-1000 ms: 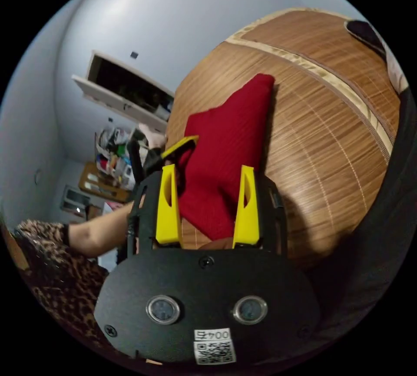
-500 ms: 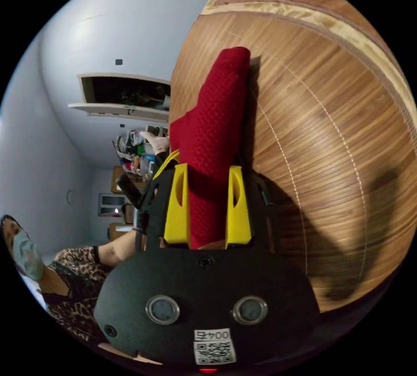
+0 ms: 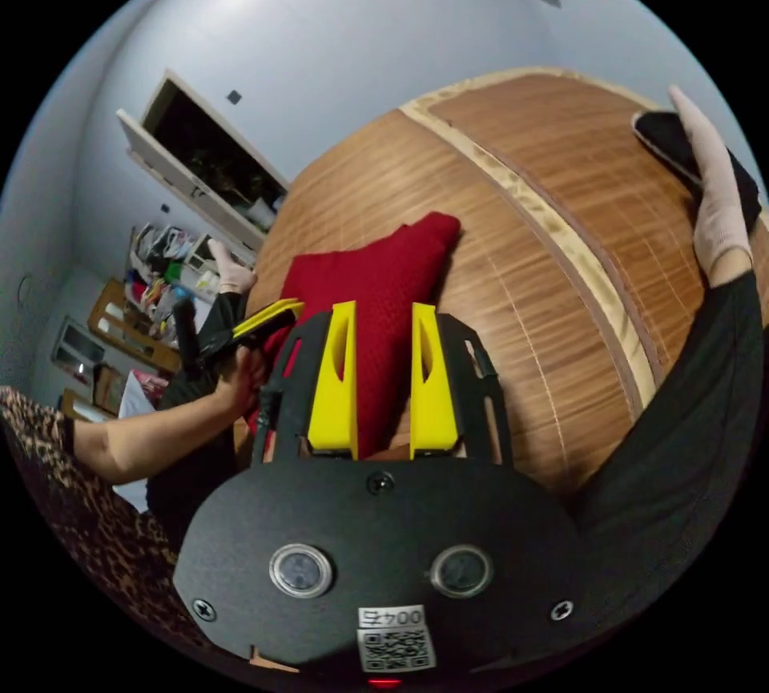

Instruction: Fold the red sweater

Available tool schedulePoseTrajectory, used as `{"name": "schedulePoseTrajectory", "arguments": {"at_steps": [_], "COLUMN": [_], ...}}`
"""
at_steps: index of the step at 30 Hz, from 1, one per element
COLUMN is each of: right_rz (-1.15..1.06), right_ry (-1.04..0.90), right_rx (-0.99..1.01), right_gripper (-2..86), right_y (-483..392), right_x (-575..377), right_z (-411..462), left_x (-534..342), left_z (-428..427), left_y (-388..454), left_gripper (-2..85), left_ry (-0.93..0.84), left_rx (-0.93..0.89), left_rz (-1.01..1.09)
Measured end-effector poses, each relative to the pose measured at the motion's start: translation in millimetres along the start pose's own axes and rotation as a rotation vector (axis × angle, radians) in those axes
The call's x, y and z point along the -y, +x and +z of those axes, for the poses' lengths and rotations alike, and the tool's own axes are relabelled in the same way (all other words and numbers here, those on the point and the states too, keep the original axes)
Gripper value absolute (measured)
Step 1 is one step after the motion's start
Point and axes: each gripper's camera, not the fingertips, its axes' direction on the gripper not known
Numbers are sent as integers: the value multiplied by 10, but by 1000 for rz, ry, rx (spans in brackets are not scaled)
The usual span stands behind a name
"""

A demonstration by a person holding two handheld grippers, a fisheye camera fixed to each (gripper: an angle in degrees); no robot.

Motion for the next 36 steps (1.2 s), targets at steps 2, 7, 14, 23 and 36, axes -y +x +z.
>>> {"name": "schedulePoseTrajectory", "arguments": {"at_steps": [2, 7, 14, 23, 36], "right_rz": [-83, -156, -195, -225, -291], "right_ry": [7, -90, -139, -138, -151], "right_rx": [82, 173, 127, 14, -76], "right_gripper": [110, 110, 107, 67, 54], "right_y": [-152, -311, -386, -539, -712], "right_x": [-30, -83, -123, -198, -227], "right_z": [51, 447, 712, 840, 1078], "left_x": [79, 324, 673, 769, 627], "left_z": [-69, -654, -204, -358, -534], "left_y": [20, -5, -869, -523, -1108], "left_gripper": [83, 69, 88, 36, 28], "left_ry": [-18, 92, -100, -50, -5], "left_rx": [-11, 38, -135, 71, 73], "left_rz": [11, 29, -256, -111, -288]}}
